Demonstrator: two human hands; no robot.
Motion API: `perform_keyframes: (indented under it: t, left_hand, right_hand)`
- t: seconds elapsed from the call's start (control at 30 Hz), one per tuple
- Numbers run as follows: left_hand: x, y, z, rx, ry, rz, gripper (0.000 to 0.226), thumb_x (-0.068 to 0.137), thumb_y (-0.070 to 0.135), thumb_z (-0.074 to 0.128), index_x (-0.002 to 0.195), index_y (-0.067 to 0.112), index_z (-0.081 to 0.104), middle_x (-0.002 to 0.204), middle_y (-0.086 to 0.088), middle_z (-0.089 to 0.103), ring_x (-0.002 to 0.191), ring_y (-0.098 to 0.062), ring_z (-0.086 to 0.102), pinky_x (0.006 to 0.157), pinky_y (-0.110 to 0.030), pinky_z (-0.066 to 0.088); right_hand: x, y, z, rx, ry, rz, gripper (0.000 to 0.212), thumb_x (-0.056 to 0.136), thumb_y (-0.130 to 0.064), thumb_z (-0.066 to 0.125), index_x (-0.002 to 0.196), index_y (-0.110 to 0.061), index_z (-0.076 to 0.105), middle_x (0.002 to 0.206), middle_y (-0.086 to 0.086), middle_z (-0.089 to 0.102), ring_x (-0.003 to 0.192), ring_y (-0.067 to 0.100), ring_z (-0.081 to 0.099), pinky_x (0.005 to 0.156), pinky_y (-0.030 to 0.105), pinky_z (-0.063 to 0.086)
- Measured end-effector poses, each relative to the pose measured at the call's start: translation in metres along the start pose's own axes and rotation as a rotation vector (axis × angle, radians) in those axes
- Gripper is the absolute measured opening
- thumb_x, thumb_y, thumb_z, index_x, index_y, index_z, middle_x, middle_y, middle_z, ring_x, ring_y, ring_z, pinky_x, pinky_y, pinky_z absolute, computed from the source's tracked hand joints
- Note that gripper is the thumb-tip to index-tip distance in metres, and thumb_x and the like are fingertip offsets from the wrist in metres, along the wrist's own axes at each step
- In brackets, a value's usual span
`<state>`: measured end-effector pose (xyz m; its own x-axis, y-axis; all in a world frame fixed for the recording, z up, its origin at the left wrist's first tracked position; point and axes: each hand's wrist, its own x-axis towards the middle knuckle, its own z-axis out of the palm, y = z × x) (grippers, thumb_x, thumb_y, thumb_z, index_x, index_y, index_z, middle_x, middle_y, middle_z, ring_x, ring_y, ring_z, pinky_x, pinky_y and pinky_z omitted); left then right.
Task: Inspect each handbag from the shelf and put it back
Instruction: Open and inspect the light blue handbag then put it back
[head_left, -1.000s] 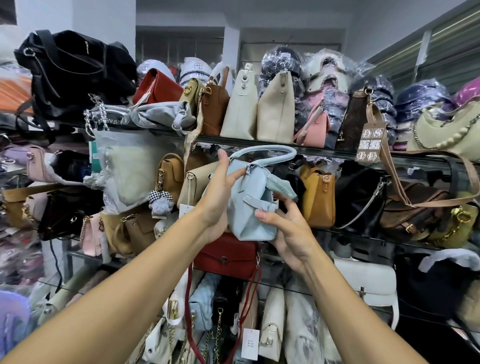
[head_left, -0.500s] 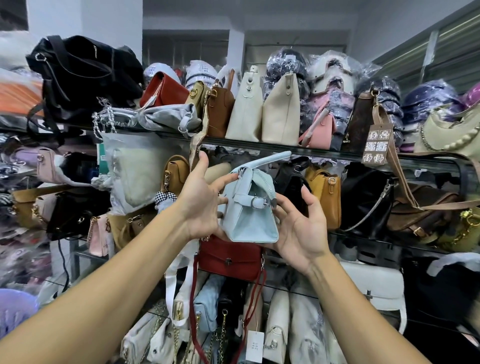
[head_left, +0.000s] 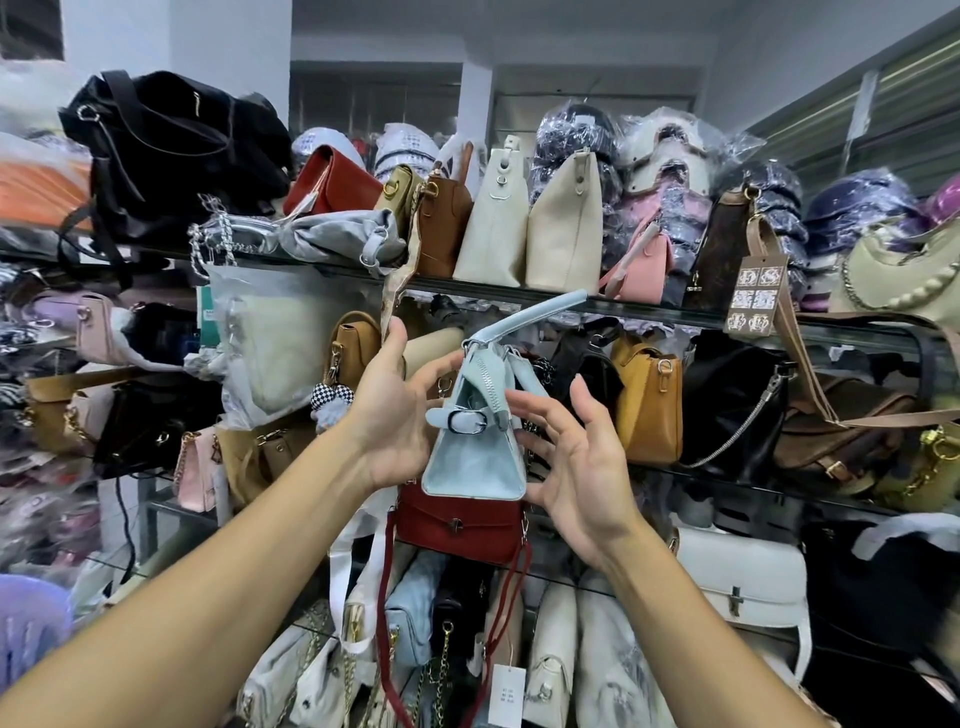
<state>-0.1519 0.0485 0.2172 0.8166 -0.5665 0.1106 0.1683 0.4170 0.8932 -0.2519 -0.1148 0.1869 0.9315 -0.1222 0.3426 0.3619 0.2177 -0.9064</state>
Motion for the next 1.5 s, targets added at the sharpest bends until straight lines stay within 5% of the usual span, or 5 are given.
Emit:
perform_keyframes:
  t: [0.37,0.57,0.7,0.9,1.5]
  left_hand:
    - [-0.004,0.002,-0.007,-0.023,-0.063,-0.025,0.098,0.081,0.092,0.024,0.138,0.022,0.062,0.134,-0.02,0.064,0.126,-0.041,0.06,0.111,-0.055,0.041]
    - [-0.005,0.005,-0.011,-0.018,-0.106,-0.099,0.109,0.08,0.093,0.023,0.14,0.01,0.059,0.14,-0.023,0.059,0.131,-0.041,0.055,0.117,-0.055,0.033]
    - [-0.005,0.006,-0.012,-0.024,-0.122,-0.171,0.115,0.078,0.095,0.025,0.136,0.003,0.062,0.141,-0.025,0.057,0.132,-0.044,0.053,0.117,-0.056,0.031]
    - [-0.002,0.008,-0.016,-0.035,-0.17,-0.272,0.114,0.078,0.095,0.024,0.134,0.004,0.064,0.141,-0.025,0.057,0.134,-0.045,0.051,0.12,-0.06,0.023]
    - [-0.003,0.015,-0.001,0.032,-0.298,-0.378,0.112,0.078,0.094,0.013,0.147,0.015,0.05,0.149,-0.025,0.049,0.138,-0.06,0.035,0.102,-0.087,-0.004]
  right_hand:
    - [-0.006,-0.003,0.012,-0.177,0.023,0.004,0.075,0.082,-0.082,0.036,0.117,-0.029,0.077,0.129,-0.01,0.067,0.123,0.015,0.062,0.095,0.058,0.057]
    - [-0.011,-0.011,0.021,-0.233,0.033,0.037,0.08,0.076,-0.084,0.034,0.124,-0.033,0.073,0.122,-0.007,0.066,0.099,0.005,0.07,0.086,0.056,0.061]
    - [-0.009,-0.017,0.025,-0.292,0.043,0.091,0.088,0.075,-0.097,0.032,0.127,-0.037,0.07,0.13,0.0,0.06,0.118,0.014,0.059,0.08,0.05,0.064]
    - [-0.011,-0.023,0.029,-0.343,0.02,0.102,0.088,0.075,-0.083,0.025,0.134,-0.032,0.065,0.119,-0.002,0.062,0.077,-0.007,0.07,0.081,0.053,0.063]
    - [0.012,-0.017,-0.015,-0.073,0.055,0.247,0.09,0.084,-0.091,0.019,0.115,-0.029,0.077,0.125,0.012,0.072,0.118,0.04,0.067,0.081,0.064,0.059]
